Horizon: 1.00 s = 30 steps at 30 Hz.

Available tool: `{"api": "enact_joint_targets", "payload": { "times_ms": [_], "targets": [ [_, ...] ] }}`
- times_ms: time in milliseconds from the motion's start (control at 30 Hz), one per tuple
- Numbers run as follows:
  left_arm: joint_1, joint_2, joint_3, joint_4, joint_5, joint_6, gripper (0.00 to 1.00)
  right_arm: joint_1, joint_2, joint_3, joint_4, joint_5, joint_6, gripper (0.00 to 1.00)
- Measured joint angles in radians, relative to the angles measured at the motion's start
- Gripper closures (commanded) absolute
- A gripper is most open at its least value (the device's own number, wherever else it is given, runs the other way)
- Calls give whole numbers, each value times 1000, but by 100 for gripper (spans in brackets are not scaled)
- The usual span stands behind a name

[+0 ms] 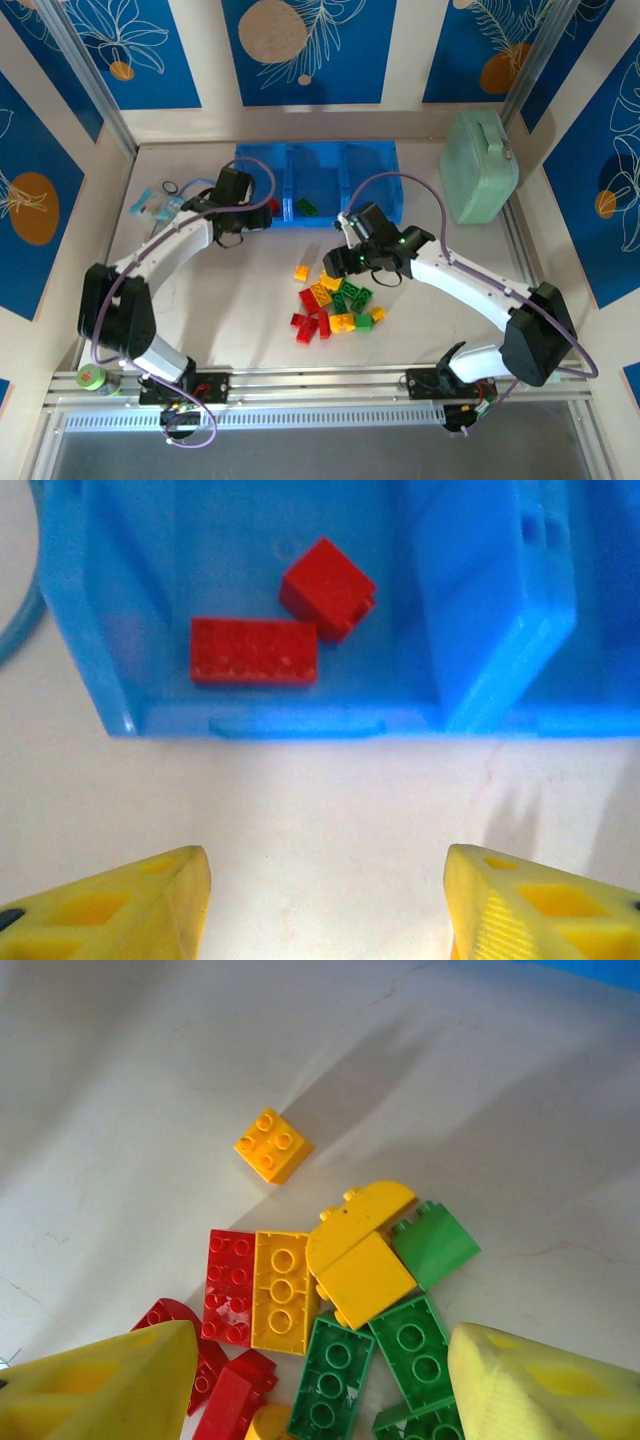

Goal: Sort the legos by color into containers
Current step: Pick up the lego from the center of the table.

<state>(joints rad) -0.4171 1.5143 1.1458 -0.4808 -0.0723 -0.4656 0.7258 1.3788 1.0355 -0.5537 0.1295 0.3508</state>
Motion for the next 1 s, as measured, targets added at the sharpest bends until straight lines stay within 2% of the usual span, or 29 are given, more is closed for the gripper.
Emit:
{"api": "enact_joint_targets", "payload": {
  "times_ms": [400,567,1000],
  "targets": [
    [-113,-378,-306,58,-10,-43,37,59,247,205,-61,7,-16,31],
    [-134,-441,-383,63,-14,-74,37,74,411,383,-161,52,35,31],
    [-138,-623,-485,52,-40,-96,37,92,521,561,-259,53,119,33]
  ]
}}
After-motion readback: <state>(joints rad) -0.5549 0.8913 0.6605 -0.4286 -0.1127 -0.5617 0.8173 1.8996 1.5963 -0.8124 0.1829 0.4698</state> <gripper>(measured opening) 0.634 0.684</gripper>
